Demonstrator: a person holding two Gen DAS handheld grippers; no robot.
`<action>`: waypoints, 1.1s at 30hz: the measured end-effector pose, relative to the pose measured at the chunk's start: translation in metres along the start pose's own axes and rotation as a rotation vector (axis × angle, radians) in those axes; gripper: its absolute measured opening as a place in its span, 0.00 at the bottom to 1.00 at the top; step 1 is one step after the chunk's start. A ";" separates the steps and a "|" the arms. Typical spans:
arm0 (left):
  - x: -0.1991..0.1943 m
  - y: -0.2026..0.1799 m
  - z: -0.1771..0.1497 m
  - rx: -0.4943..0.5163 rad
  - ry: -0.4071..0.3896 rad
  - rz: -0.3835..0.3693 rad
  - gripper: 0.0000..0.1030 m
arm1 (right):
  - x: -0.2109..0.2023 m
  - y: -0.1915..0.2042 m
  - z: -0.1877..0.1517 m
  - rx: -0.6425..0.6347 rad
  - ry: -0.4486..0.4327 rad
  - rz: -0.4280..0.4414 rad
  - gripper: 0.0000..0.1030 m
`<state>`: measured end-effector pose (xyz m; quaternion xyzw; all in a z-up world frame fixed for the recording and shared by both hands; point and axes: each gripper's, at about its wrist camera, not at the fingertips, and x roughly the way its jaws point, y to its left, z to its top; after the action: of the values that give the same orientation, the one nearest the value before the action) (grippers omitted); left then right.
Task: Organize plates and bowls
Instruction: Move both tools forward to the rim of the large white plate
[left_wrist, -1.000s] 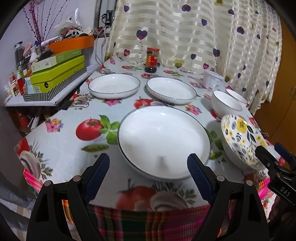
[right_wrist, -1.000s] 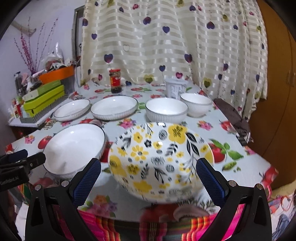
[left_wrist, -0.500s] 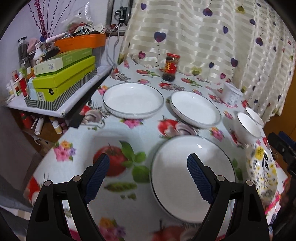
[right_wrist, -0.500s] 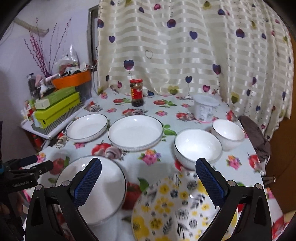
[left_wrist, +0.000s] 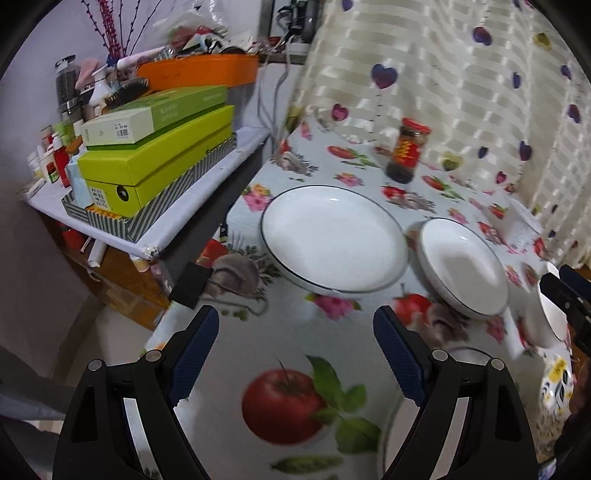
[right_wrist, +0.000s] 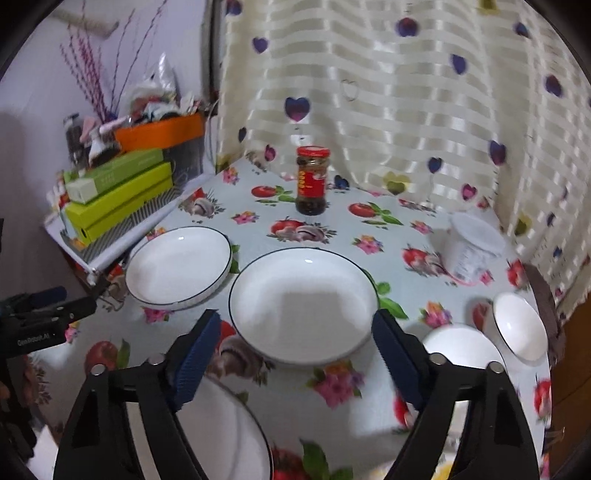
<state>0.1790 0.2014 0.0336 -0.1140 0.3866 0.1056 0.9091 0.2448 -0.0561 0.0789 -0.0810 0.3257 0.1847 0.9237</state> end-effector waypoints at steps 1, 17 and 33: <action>0.005 0.003 0.003 -0.011 0.007 -0.008 0.83 | 0.011 0.003 0.006 -0.010 0.015 0.013 0.75; 0.069 0.029 0.038 -0.077 0.069 0.022 0.62 | 0.145 0.039 0.054 -0.104 0.214 0.223 0.51; 0.110 0.038 0.046 -0.108 0.141 0.026 0.62 | 0.208 0.056 0.074 -0.087 0.277 0.268 0.32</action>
<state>0.2747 0.2623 -0.0202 -0.1650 0.4450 0.1298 0.8706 0.4144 0.0755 0.0028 -0.1014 0.4491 0.3071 0.8329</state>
